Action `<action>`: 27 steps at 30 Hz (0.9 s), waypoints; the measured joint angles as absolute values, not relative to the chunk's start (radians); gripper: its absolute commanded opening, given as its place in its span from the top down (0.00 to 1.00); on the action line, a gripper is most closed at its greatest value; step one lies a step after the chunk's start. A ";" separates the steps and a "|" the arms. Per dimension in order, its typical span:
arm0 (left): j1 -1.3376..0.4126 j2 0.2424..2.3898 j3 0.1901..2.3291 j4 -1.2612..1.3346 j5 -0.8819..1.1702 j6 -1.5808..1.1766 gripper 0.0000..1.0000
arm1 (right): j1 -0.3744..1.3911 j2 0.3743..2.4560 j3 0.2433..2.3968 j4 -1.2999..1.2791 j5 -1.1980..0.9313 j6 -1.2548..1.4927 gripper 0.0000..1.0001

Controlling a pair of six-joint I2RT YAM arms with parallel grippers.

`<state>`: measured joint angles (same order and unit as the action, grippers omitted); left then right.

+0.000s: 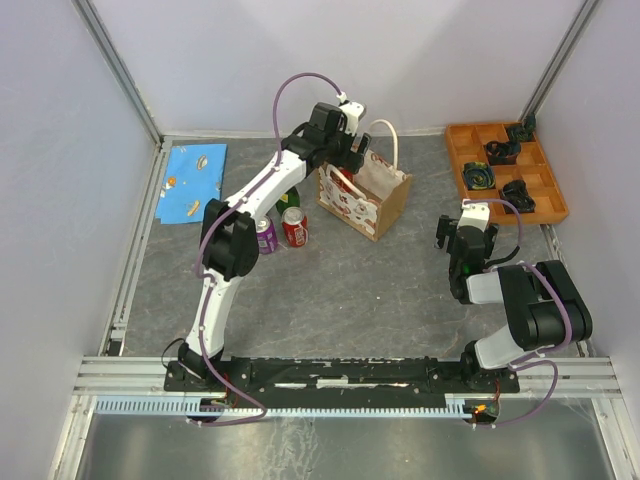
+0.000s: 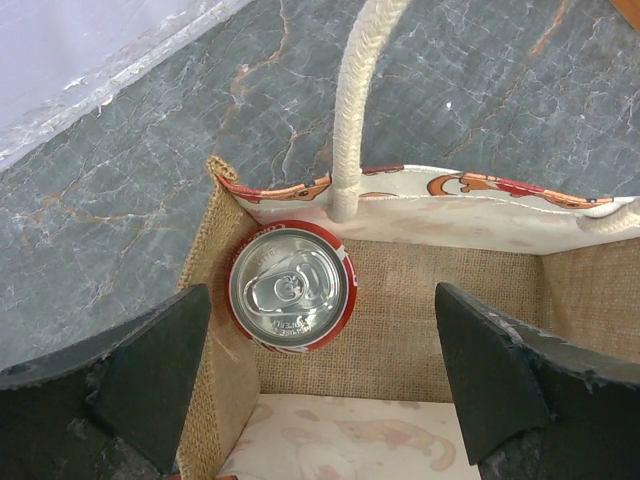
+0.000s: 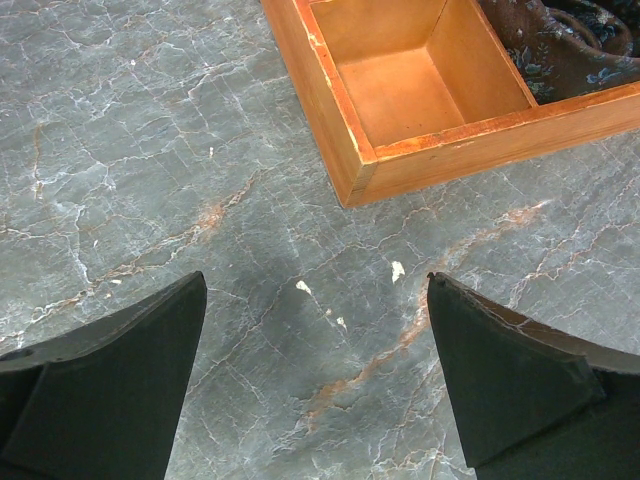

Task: Take the beverage out of the canvas bag

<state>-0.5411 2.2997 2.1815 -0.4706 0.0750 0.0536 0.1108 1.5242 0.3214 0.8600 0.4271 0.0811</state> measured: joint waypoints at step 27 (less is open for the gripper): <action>-0.541 2.379 2.194 -0.470 0.054 0.054 0.01 | 0.111 1.524 0.321 0.860 0.427 0.081 0.01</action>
<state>-0.5411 2.3791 2.1944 -0.4698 0.0540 0.0536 0.1108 1.5242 0.3214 0.8600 0.4271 0.0811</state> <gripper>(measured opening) 0.991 0.991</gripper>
